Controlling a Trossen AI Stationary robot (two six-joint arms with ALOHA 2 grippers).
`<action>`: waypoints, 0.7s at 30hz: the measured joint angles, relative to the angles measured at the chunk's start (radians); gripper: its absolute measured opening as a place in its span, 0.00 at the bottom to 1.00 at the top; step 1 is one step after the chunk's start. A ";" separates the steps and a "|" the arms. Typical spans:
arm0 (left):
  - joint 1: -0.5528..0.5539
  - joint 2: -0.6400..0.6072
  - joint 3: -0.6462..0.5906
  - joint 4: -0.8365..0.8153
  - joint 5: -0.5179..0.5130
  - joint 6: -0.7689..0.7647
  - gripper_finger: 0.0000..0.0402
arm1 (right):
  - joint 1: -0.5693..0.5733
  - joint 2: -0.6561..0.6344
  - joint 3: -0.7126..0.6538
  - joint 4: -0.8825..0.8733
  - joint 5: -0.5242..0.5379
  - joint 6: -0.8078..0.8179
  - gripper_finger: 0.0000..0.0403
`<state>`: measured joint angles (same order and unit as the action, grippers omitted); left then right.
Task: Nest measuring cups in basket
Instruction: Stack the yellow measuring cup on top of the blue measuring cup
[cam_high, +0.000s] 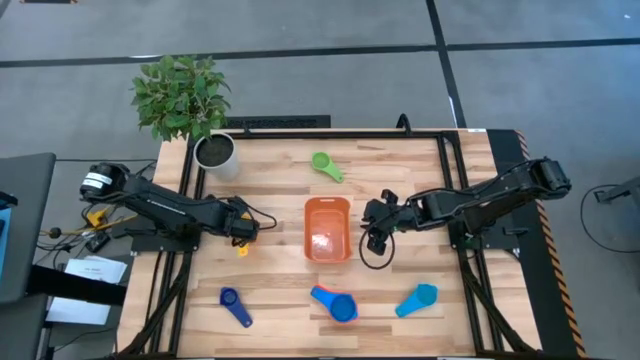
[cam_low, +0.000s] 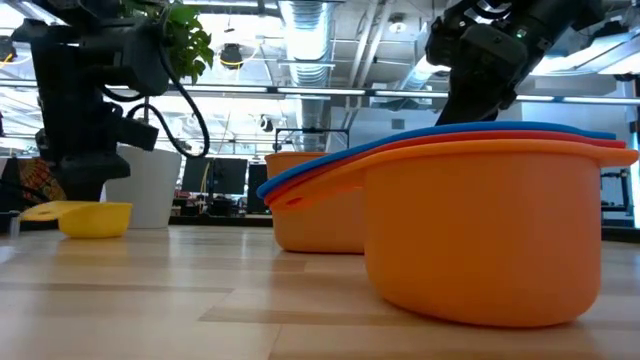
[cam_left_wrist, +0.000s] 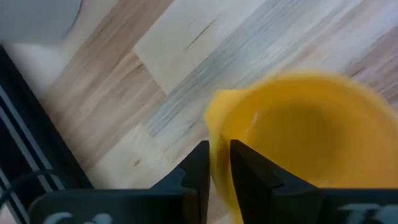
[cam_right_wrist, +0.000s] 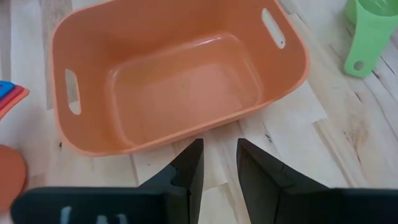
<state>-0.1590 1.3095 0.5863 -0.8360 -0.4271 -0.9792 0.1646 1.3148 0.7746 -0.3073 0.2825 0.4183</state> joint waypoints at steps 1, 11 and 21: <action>0.000 0.001 0.004 -0.001 0.000 0.021 0.09 | 0.000 0.000 0.000 0.000 0.000 0.000 0.29; -0.025 0.002 0.153 0.051 -0.075 0.422 0.01 | 0.025 0.000 0.000 0.039 -0.089 -0.121 0.29; -0.016 0.001 0.296 0.337 0.004 0.770 0.00 | 0.165 0.000 0.086 0.129 -0.101 -0.333 0.29</action>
<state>-0.1749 1.3109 0.8819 -0.4994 -0.4231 -0.2094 0.3295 1.3148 0.8609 -0.1782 0.1810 0.0852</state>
